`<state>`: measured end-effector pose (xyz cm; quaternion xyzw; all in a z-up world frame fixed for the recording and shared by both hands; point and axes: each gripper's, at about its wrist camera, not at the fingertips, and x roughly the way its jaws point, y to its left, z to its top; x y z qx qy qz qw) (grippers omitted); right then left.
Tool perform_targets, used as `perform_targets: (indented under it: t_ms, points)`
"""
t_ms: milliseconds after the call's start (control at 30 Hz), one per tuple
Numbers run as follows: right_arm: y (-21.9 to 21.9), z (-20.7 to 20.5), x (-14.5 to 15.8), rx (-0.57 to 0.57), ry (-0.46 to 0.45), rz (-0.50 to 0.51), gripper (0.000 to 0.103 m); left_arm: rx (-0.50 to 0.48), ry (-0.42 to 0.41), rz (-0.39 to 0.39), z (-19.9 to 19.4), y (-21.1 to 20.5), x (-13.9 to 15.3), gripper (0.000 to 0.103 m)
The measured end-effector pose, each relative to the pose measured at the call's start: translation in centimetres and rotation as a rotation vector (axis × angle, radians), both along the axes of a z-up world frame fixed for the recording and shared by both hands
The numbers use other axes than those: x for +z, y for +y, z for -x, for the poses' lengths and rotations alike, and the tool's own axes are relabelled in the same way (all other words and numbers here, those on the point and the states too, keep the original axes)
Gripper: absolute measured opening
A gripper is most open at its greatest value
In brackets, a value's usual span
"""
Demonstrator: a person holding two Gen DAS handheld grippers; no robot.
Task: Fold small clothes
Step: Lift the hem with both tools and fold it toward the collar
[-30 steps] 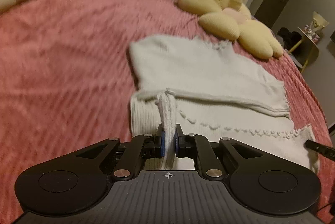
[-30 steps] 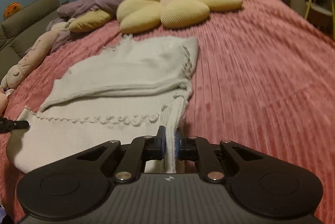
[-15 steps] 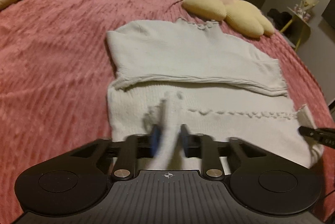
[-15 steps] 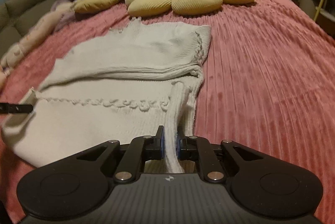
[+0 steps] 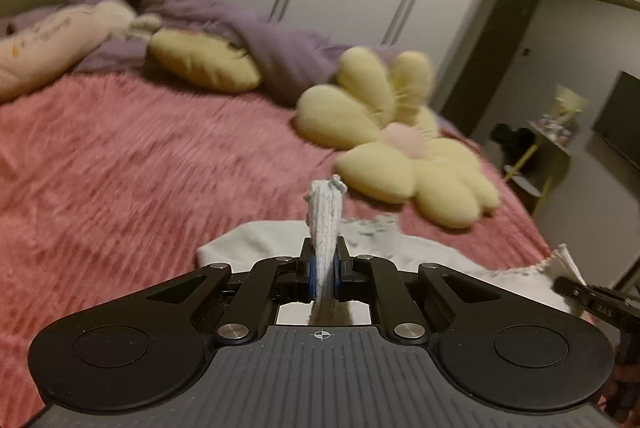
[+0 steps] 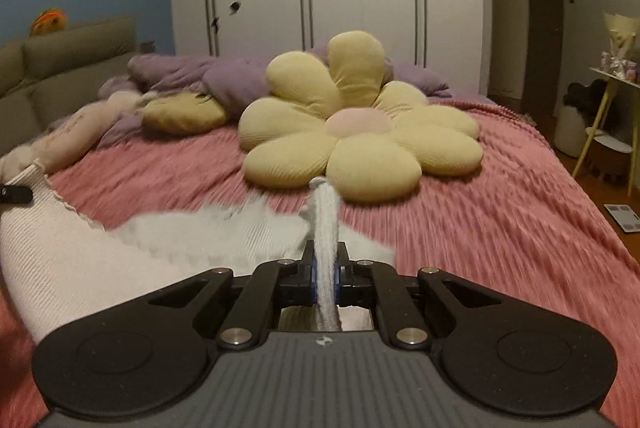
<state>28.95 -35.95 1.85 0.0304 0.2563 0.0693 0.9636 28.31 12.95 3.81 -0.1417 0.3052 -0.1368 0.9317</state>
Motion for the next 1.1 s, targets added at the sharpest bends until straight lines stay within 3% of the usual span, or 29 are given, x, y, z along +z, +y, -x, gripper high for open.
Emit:
perform_targets:
  t_ms: [167,233,267,300,400,467,500,533,700,867,967,1100]
  points:
    - [-0.4,-5.5,-4.6,-0.009,0.153,-0.044,0.007,0.027,0.188,-0.022,-3.8,-0.6,-6.9,0.011]
    - [-0.6,-6.6,-6.6,-0.014,0.232,-0.055,0.009,0.03,0.229,-0.028,-3.9,-0.6,-8.5,0.019]
    - [-0.6,-6.9,-7.5,-0.016,0.262,-0.049,0.01,0.022,0.234,-0.014,-3.7,-0.3,-9.1,0.034]
    - [-0.6,-7.0,-8.0,-0.012,0.277,-0.04,0.012,0.012,0.233,0.004,-3.7,-0.2,-9.4,0.04]
    - [-0.3,-7.0,-8.6,0.015,0.279,-0.022,0.017,-0.031,0.235,0.06,-3.9,-0.3,-10.0,0.04]
    - [0.0,-7.5,-9.0,0.028,0.292,-0.009,0.017,-0.048,0.228,0.023,-4.1,-1.0,-10.1,0.034]
    - [0.2,-7.7,-9.1,0.03,0.297,0.0,0.016,-0.053,0.222,-0.016,-4.2,-1.4,-10.0,0.019]
    - [0.3,-7.9,-9.0,0.031,0.301,0.011,0.009,-0.063,0.219,-0.035,-4.2,-1.5,-9.8,0.01]
    - [1.0,-7.0,-7.0,0.077,0.21,0.075,0.007,-0.087,0.117,-0.03,-3.9,-1.5,-6.0,0.009]
    - [1.2,-8.4,-3.5,0.054,0.07,0.131,0.007,0.005,-0.005,-0.05,-7.2,-1.9,-2.1,0.009]
    - [1.9,-11.2,-2.8,-0.017,0.008,0.201,0.007,0.083,-0.028,-0.085,-10.3,-2.4,-2.1,0.009]
    - [2.2,-15.4,-3.9,-0.098,0.01,0.217,0.007,0.156,-0.001,-0.211,-13.6,-4.2,-5.4,0.01]
